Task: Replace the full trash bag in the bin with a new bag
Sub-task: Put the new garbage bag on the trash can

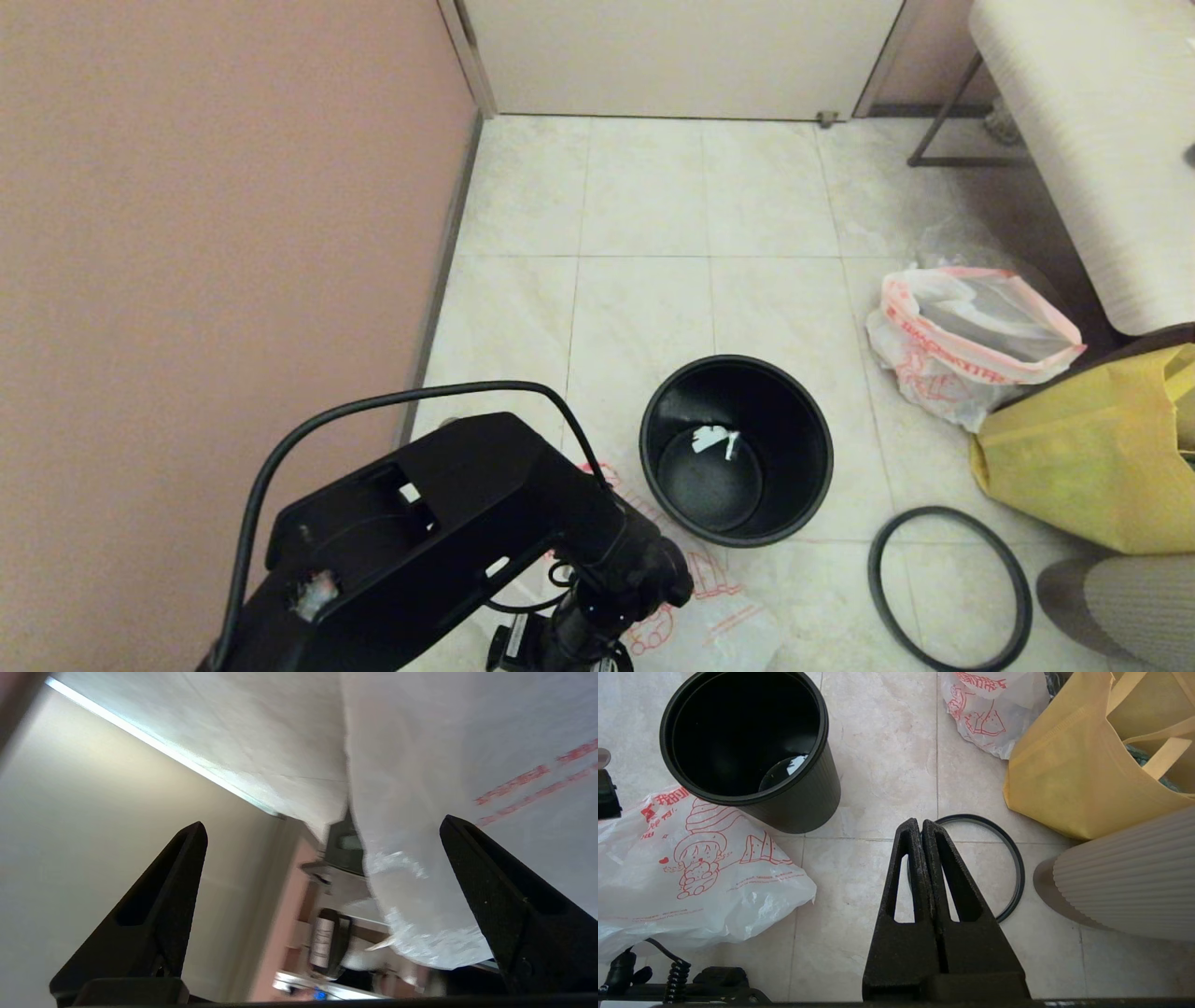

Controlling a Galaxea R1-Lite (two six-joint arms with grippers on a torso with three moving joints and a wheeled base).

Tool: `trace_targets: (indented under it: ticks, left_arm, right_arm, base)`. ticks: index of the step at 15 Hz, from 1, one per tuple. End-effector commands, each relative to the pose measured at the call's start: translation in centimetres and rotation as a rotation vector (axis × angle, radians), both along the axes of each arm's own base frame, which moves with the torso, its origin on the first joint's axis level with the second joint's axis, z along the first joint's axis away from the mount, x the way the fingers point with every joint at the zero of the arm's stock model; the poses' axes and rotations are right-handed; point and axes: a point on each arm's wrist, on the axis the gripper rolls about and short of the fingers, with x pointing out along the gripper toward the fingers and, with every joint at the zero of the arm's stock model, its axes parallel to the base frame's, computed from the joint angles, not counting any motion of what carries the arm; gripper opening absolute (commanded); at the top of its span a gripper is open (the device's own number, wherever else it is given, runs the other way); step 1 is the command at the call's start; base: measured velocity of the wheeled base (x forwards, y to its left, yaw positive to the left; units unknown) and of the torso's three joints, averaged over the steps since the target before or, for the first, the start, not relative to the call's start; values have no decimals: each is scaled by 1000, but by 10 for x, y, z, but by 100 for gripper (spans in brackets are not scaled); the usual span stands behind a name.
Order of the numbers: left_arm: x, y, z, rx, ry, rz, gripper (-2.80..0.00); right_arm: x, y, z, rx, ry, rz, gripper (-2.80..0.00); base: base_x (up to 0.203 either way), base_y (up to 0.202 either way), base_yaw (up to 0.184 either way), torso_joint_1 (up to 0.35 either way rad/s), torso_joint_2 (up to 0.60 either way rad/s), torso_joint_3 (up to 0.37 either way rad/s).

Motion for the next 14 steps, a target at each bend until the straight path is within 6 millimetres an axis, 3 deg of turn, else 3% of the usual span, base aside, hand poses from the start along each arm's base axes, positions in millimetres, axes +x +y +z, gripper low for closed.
trace_targets:
  ticks: [1, 4, 6, 9, 11, 14]
  left_arm:
    - [-3, 5, 18, -6, -11, -32, 0]
    - [-22, 12, 57, -29, -10, -157, 0]
    - [-41, 24, 65, 43, 67, -340, 0]
    - [-51, 32, 81, 90, 128, -551, 0]
    - [-55, 30, 81, 110, 179, -666, 0]
    - [-38, 24, 69, 153, 216, -735, 0]
  right_arm:
    - [0, 0, 0, 0, -1, 0, -280]
    - [0, 0, 0, 0, 1, 0, -280]
    - [0, 0, 0, 0, 1, 0, -280]
    - [0, 0, 0, 0, 2, 0, -280]
    - [0, 0, 0, 0, 0, 0, -280]
    - [0, 0, 0, 0, 0, 0, -280]
  base:
    - [0, 0, 0, 0, 0, 0]
    - [0, 0, 0, 0, 0, 0]
    - [0, 0, 0, 0, 0, 0]
    - [0, 0, 0, 0, 0, 0]
    - [0, 0, 0, 0, 0, 0]
    - [0, 0, 0, 0, 0, 0]
